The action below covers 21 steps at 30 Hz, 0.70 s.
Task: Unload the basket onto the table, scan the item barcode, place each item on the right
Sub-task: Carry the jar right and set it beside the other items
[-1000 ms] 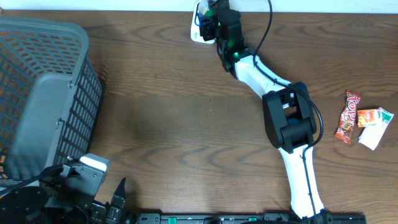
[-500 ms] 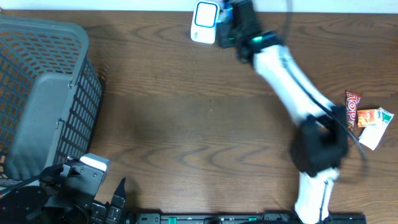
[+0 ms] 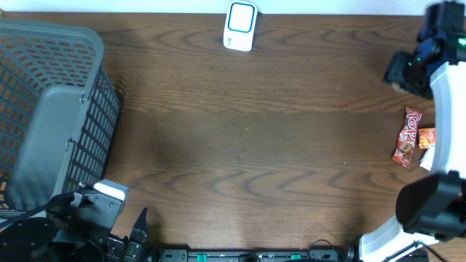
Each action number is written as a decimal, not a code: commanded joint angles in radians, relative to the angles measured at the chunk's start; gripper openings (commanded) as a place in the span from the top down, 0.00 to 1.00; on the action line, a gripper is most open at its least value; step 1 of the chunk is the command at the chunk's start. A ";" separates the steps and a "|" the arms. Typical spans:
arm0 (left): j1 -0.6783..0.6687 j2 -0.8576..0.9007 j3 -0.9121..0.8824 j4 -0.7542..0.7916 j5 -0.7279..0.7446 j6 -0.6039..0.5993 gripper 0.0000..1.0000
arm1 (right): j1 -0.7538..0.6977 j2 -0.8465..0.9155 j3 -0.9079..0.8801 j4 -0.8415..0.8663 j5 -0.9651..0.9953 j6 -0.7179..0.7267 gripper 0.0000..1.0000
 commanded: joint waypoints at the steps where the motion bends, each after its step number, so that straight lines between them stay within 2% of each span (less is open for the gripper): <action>1: 0.004 -0.002 -0.004 0.000 0.006 -0.005 0.00 | -0.030 0.045 -0.078 0.041 -0.136 0.060 0.44; 7: 0.004 -0.002 -0.004 0.000 0.006 -0.005 0.01 | -0.032 0.153 -0.144 0.081 -0.076 0.122 0.39; 16: 0.004 -0.002 -0.004 0.000 0.006 -0.005 0.00 | -0.046 0.314 -0.144 0.090 0.017 0.122 0.34; 19: 0.004 -0.002 -0.004 0.000 0.006 -0.005 0.01 | -0.070 0.331 -0.144 0.087 0.067 0.122 0.22; 20: 0.004 -0.002 -0.004 0.000 0.006 -0.005 0.01 | -0.084 0.331 -0.144 0.090 0.086 0.122 0.09; 21: 0.004 -0.002 -0.004 0.000 0.005 -0.005 0.01 | -0.095 0.329 -0.143 0.090 0.101 0.121 0.01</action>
